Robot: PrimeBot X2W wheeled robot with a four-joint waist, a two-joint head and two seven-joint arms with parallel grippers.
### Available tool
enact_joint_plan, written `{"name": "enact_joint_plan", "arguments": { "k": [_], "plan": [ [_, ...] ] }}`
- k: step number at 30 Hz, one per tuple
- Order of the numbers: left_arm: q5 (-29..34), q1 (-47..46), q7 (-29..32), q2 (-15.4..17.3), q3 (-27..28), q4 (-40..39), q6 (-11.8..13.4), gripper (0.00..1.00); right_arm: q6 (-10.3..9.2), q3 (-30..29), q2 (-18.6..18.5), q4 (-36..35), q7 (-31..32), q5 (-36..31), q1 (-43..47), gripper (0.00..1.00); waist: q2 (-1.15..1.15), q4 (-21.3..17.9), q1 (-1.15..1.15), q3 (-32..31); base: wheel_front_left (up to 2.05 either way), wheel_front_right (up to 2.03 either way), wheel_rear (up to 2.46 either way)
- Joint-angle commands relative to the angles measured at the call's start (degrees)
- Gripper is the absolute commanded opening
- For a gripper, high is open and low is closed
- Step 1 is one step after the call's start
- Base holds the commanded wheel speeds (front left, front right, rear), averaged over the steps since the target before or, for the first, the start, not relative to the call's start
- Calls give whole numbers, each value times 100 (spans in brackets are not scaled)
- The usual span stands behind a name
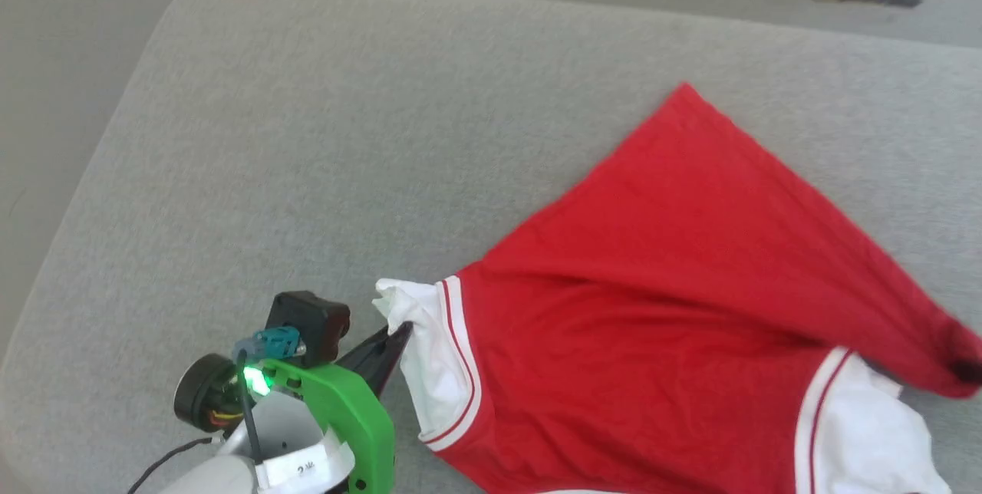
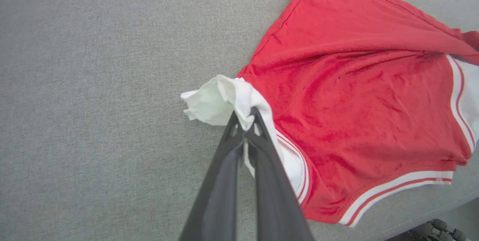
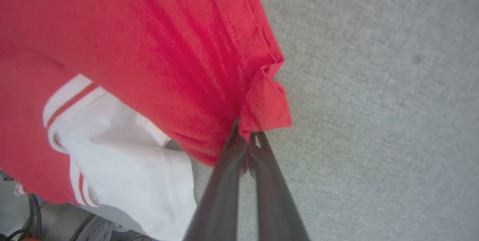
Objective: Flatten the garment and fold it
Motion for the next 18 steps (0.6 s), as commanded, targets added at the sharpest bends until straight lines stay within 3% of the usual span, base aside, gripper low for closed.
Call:
{"name": "enact_joint_plan", "arguments": {
  "k": [1, 10, 17, 18],
  "plan": [
    [-13, 64, -1, 43, 29, -7, 52, 0, -8, -93, 36, -58, -55, 39, 228, 0, 0, -241, 1, -267, 0, 0, 0],
    [-63, 174, -21, -1, -9, 42, 106, 0, -8, -794, 435, -515, 10, -121, 1486, 0, 0, -291, 1, -438, 0, 0, 0],
    [-97, 177, -21, -31, -19, 111, 102, 0, -8, -1090, 738, -778, 89, -370, 1847, 0, 0, -310, 1, -494, 0, 0, 0],
    [-98, 167, -22, -32, -16, 114, 100, 0, -8, -1123, 769, -834, 72, -410, 1821, 89, 0, -312, 1, -483, 0, 0, 0]
  ]
}}
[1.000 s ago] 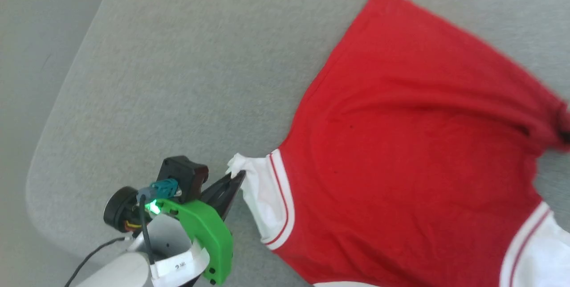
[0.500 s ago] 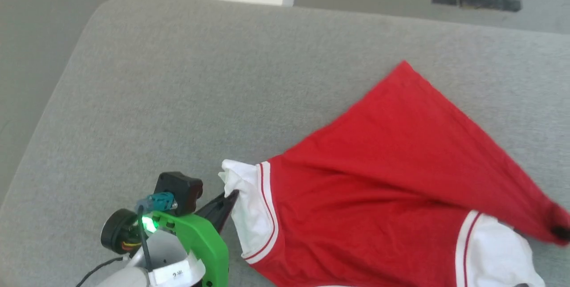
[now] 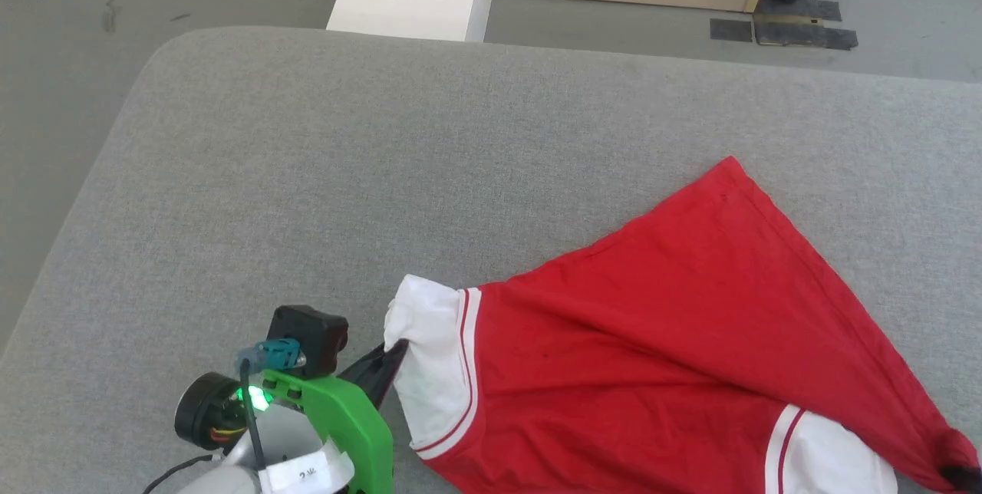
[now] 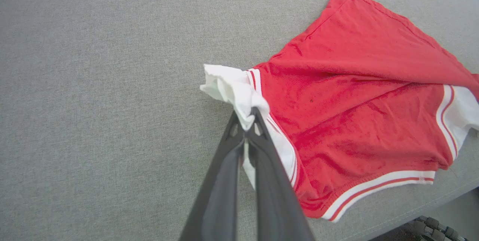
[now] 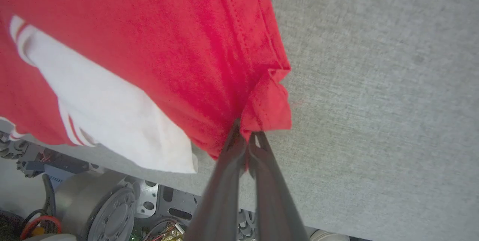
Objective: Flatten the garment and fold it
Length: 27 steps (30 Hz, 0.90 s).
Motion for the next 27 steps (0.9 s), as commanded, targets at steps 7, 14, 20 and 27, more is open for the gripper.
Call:
{"name": "enact_joint_plan", "arguments": {
  "k": [7, 14, 20, 27],
  "plan": [
    [-5, -72, -35, -33, 6, 16, -4, 0, -8, -214, 35, -583, -9, 48, -503, 100, 0, 80, 1, 160, 0, 0, 0],
    [53, -175, -85, -126, -48, 18, -76, 0, -8, 62, 109, -1046, 266, 1, -1652, 100, 0, 302, 1, 495, 0, 0, 0],
    [188, -401, -111, -226, -127, -45, -205, 0, -8, 584, 353, -586, 566, -370, -2992, 100, 0, 623, 1, 910, 0, 0, 0],
    [288, -616, -159, -452, -230, -93, -305, 0, -8, 1069, 379, 345, 813, -872, -4149, 100, 0, 1049, 1, 1301, 0, 0, 0]
  ]
}}
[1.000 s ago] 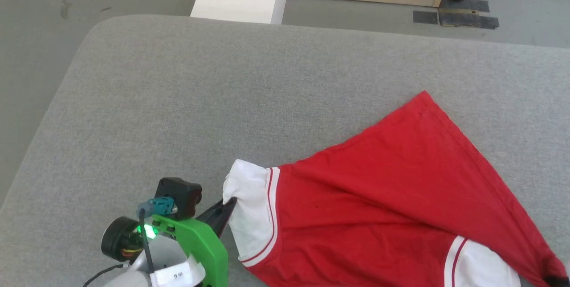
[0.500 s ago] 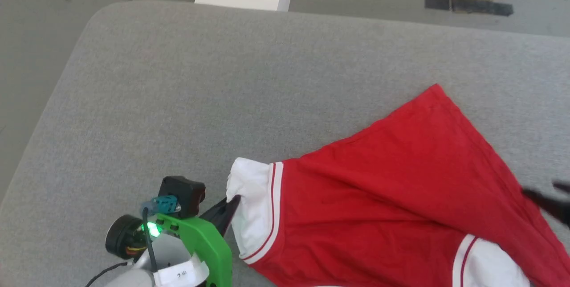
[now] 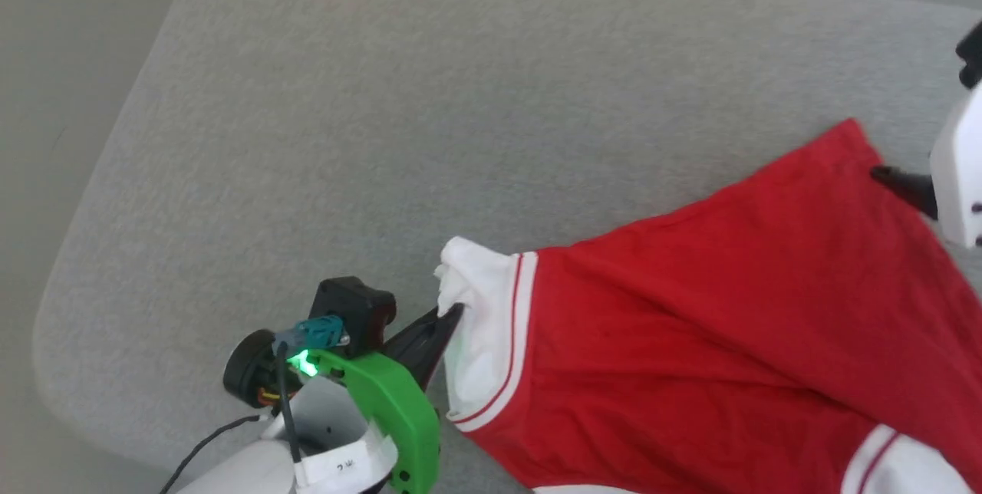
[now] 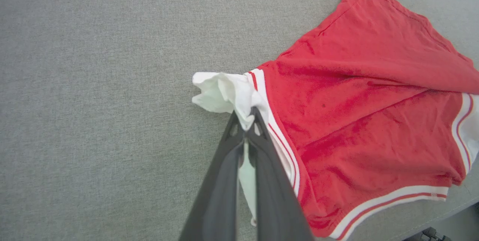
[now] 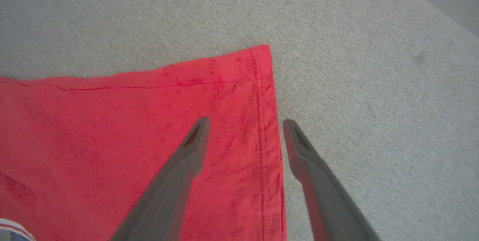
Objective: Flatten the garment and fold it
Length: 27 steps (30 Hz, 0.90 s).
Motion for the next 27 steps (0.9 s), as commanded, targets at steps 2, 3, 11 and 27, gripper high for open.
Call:
{"name": "enact_joint_plan", "arguments": {
  "k": [2, 3, 11, 27],
  "plan": [
    [115, -140, -58, -103, -28, -9, -50, 0, -6, 172, -107, 261, 75, -147, -229, 100, 0, 417, 0, 357, 0, 0, 0],
    [119, -152, -67, -126, -36, -3, -56, 0, -6, 214, -140, 343, 94, -166, -272, 100, 0, 460, 0, 382, 0, 0, 0],
    [114, -166, -161, -212, -56, 111, -88, 0, -6, 707, -472, 699, 108, -145, -224, 100, 0, 648, 0, 485, 0, 0, 0],
    [79, -208, -247, -233, -24, 227, -121, 0, -6, 1052, -687, 858, -187, 105, -115, 0, 0, 620, 0, 592, 0, 0, 0]
  ]
}}
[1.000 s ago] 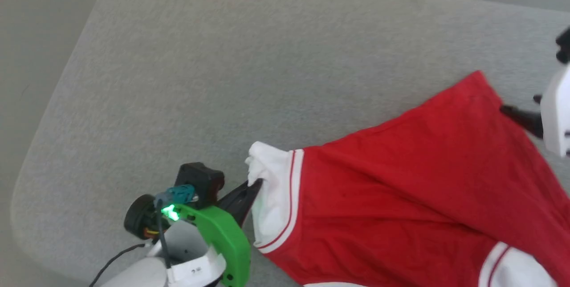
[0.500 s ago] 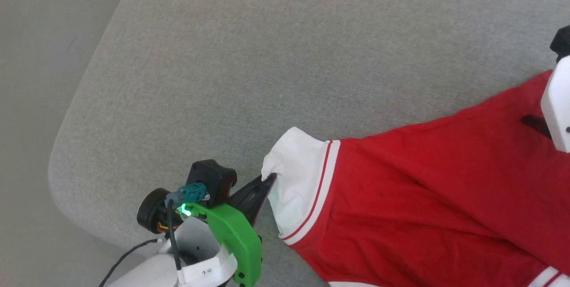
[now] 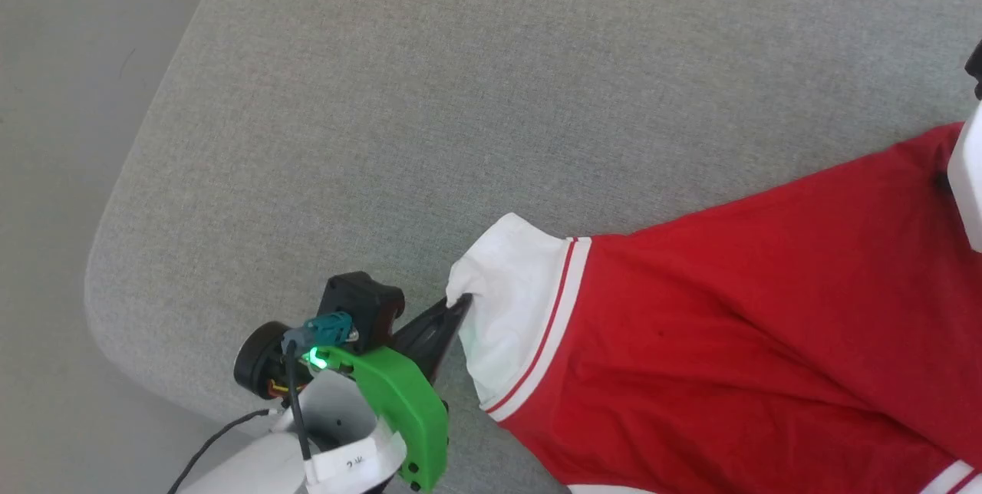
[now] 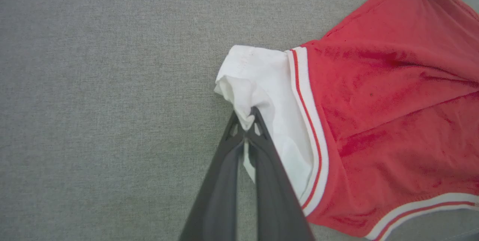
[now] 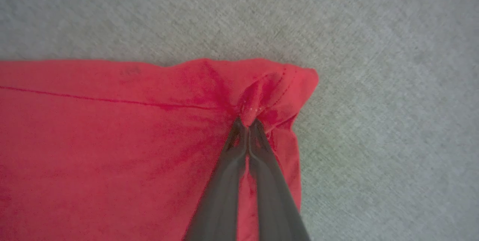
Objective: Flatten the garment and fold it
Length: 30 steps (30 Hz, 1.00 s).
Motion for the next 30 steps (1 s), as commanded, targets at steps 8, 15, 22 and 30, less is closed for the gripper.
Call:
{"name": "enact_joint_plan", "arguments": {
  "k": [8, 15, 22, 30],
  "plan": [
    [-90, -116, -7, -2, 124, 110, 49, 0, -8, -335, 301, 94, -736, 391, 62, 0, 0, -266, 0, -548, 0, 0, 0],
    [-151, -112, 5, 179, 376, 33, 241, 0, -8, -652, 347, -497, -1276, 856, 433, 0, 0, -652, 0, -1160, 0, 0, 0],
    [-124, -229, -57, 460, 767, -278, 441, 0, -8, -1139, 421, -1404, -1571, 1149, 1046, 0, 0, -1059, 0, -1576, 0, 0, 0],
    [-119, -507, -157, 721, 1313, -674, 638, 0, -8, -1692, 603, -2387, -1908, 1168, 1522, 0, 0, -1401, 0, -1889, 0, 0, 0]
  ]
}}
